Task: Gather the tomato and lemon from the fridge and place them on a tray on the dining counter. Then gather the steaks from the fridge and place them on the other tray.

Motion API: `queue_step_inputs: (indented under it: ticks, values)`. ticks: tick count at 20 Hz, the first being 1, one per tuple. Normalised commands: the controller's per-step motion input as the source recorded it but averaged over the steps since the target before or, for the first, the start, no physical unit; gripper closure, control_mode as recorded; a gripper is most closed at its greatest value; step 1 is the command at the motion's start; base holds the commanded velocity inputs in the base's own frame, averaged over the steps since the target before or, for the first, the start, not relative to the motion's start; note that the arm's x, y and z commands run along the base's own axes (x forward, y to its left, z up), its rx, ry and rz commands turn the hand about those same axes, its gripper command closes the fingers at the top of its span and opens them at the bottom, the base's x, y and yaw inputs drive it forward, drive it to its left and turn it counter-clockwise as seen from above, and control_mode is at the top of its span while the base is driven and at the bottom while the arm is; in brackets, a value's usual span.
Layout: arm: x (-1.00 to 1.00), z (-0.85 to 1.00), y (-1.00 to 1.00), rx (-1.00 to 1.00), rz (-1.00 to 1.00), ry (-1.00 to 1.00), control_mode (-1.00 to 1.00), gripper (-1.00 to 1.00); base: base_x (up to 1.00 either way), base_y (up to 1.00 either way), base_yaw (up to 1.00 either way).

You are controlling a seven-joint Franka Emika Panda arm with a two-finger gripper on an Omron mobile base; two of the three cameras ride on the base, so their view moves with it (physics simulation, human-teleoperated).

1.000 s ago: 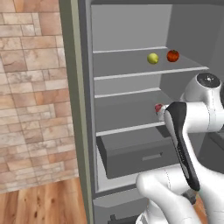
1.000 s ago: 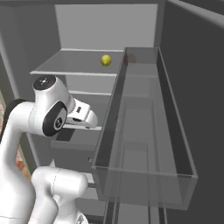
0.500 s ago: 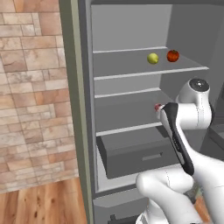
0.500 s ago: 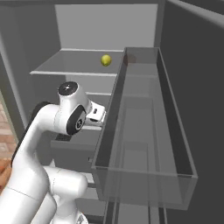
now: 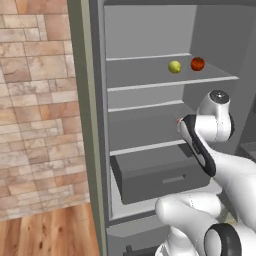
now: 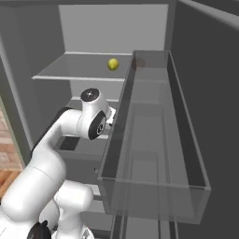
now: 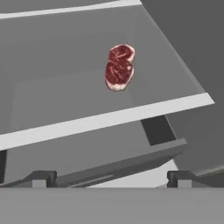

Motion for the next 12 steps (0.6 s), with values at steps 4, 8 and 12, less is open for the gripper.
queue_step_inputs:
  ticks: [4,8,12]
  values:
    - [0.45,-0.26,-0.09,0.00,0.00,0.01,-1.00,-1.00,0.00,0.00,0.00]
    - [0.45,-0.27,-0.02,0.00,0.00,0.02,-1.00,-1.00,0.00,0.00,0.00]
    - [0.34,-0.25,-0.03,0.00,-0.01,0.01,-1.00,-1.00,0.00,0.00,0.00]
